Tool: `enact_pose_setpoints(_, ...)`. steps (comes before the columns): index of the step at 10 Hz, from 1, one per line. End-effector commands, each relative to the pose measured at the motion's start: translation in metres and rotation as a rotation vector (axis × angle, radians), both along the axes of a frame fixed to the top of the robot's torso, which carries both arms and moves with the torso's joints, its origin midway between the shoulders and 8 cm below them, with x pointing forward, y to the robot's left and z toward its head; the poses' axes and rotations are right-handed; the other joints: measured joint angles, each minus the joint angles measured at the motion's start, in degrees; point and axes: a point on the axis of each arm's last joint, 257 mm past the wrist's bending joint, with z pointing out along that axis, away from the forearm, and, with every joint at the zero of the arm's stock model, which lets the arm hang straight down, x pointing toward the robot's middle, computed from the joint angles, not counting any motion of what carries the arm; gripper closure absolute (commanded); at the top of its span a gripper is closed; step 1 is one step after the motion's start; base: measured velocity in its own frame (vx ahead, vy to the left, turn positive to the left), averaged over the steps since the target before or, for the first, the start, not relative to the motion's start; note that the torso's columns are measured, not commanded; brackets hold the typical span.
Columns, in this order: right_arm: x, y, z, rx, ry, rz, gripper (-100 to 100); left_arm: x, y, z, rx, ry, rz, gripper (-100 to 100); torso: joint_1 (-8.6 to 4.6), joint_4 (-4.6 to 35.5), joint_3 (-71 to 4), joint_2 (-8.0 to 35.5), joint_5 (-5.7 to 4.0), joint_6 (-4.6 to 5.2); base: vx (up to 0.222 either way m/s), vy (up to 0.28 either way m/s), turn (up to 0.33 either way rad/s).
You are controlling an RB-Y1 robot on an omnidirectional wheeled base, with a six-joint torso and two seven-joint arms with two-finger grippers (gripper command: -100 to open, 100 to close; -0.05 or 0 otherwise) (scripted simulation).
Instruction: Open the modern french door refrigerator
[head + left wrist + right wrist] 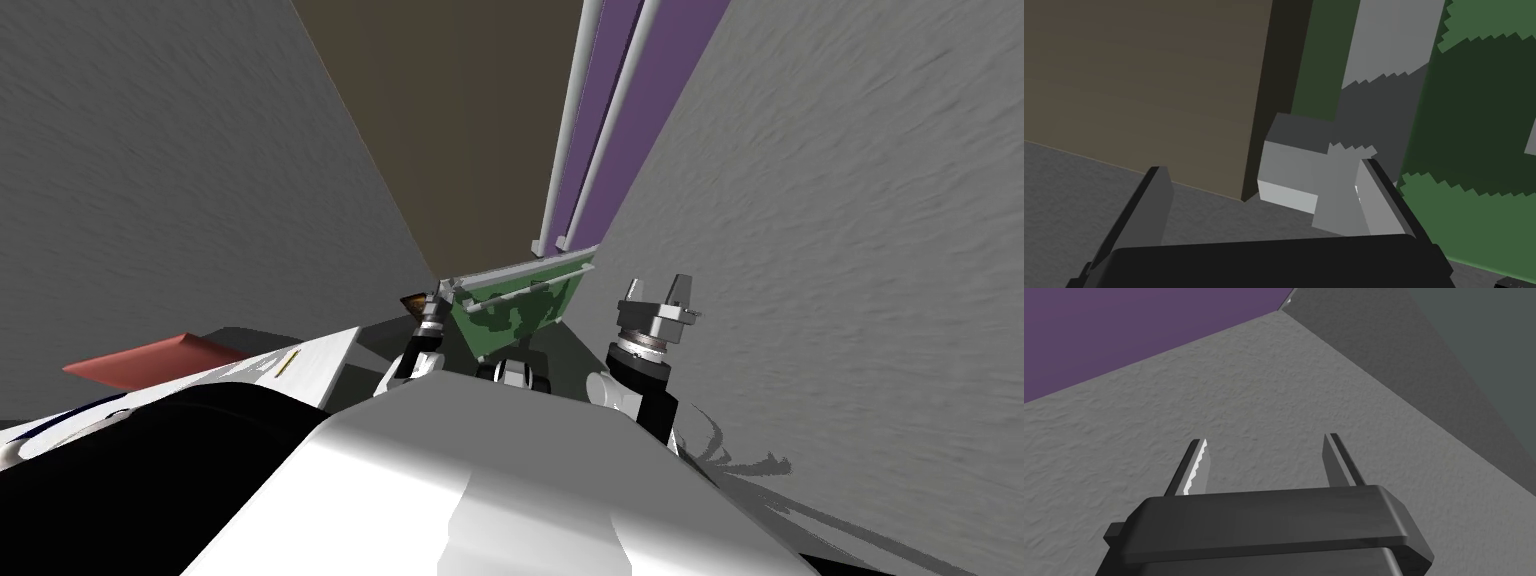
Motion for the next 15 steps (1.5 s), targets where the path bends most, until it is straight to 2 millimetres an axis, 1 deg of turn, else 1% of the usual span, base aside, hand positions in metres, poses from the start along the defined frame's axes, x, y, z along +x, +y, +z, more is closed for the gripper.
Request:
enact_pose_setpoints(1, 0.000, 0.000, 0.000, 0.000, 0.000, 0.000, 0, 0.001, 0.013, -0.024, -0.030, 0.046, 0.023, -100, 0.00, 0.07, 0.06, 0.12, -0.03, -0.08, 0.048, -0.115, 0.079)
enact_pose_setpoints(5, 0.000, 0.000, 0.000, 0.000, 0.000, 0.000, 0, -0.002, 0.047, -0.064, -0.061, 0.128, 0.065, -100, -0.30, 0.28, 0.33, 0.58, -0.19, -0.17, 0.036, -0.157, 0.140)
enact_pose_setpoints(6, 0.000, 0.000, 0.000, 0.000, 0.000, 0.000, 0, -0.003, 0.052, -0.070, -0.068, 0.138, 0.072, -100, -0.45, 0.27, 0.28, 0.50, -0.23, -0.17, 0.083, -0.173, 0.135)
enact_pose_setpoints(8, 0.000, 0.000, 0.000, 0.000, 0.000, 0.000, 0, -0.005, 0.062, -0.082, -0.091, 0.158, 0.092, -100, -0.03, 0.10, 0.21, 0.33, 0.02, 0.03, 0.037, -0.084, 0.101)
enact_pose_setpoints(10, 0.000, 0.000, 0.000, 0.000, 0.000, 0.000, 0, -0.009, 0.071, -0.096, -0.126, 0.177, 0.117, -100, -0.10, 0.04, 0.18, 0.26, 0.06, 0.02, 0.022, -0.095, 0.082)
enact_pose_setpoints(12, 0.000, 0.000, 0.000, 0.000, 0.000, 0.000, 0, -0.013, 0.077, -0.111, -0.173, 0.192, 0.146, -100, -0.40, 0.17, 0.21, 0.36, -0.14, -0.05, 0.031, -0.119, 0.093)
enact_pose_setpoints(15, 0.000, 0.000, 0.000, 0.000, 0.000, 0.000, 0, -0.021, 0.079, -0.134, -0.264, 0.207, 0.193, -100, -0.22, 0.27, 0.30, 0.55, -0.16, -0.14, 0.018, -0.094, 0.070)
